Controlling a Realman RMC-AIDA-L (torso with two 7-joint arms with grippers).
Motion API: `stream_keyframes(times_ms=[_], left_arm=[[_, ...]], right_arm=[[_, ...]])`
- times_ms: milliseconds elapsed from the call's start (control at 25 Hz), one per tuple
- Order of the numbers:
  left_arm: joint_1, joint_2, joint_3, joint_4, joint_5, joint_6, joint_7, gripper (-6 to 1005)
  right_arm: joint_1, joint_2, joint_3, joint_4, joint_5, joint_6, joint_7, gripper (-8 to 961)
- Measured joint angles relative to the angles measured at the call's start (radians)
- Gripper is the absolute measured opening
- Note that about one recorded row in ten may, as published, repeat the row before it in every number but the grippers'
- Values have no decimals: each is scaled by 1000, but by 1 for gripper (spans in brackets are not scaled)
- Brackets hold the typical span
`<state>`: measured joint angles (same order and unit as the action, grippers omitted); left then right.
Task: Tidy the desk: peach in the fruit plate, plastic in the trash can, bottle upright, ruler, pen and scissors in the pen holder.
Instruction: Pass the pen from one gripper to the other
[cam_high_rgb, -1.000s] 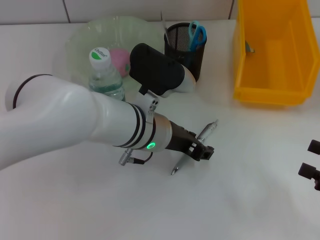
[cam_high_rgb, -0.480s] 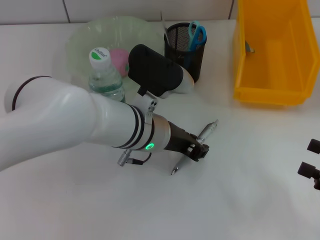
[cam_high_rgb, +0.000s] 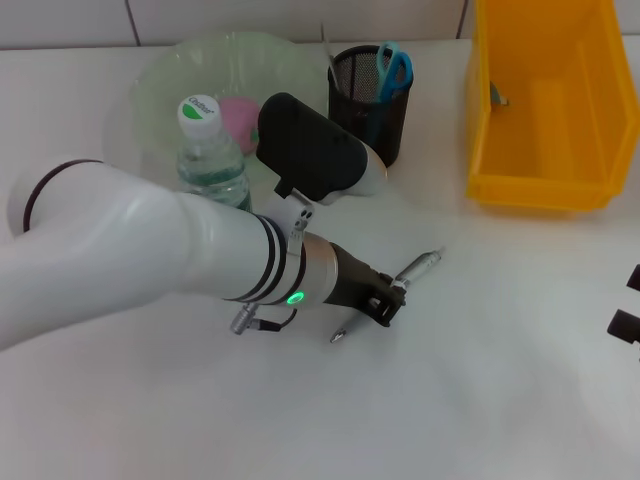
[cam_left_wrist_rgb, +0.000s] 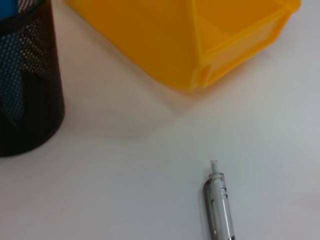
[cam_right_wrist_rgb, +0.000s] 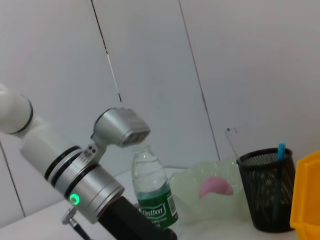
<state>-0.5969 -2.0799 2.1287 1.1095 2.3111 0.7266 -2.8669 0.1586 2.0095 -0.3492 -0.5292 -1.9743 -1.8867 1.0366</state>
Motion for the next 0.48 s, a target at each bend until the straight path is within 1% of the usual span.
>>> stream_keyframes(times_ms=[120,160,200,240,360,400,440,480], left_arm=[[36,0,1,61,47,2,0,157],[53,0,0,90,69,1,0,142],[89,0,-4,147,103,-9,1,142],[89,0,-4,147,103,-9,1,142],[164,5,-16,235,128,-52,21,143],[216,7,-32,291,128,-89,60,143],[216,7,-32,291,128,-89,60,144],[242,7,-40,317,124,-113,80,144]], right_arm=[[0,0,10,0,0,-6,-1,668],[0,0,13,0,0,-8,-1,668],[1,0,18,0,0,-11,-2,668],[1,0,18,0,0,-11,-2,668],[4,0,21,1,0,-12,-2,668],[9,2,21,4,0,-12,-2,668],[9,2,21,4,0,-12,-2,668],[11,3,22,6,0,-11,-2,668]])
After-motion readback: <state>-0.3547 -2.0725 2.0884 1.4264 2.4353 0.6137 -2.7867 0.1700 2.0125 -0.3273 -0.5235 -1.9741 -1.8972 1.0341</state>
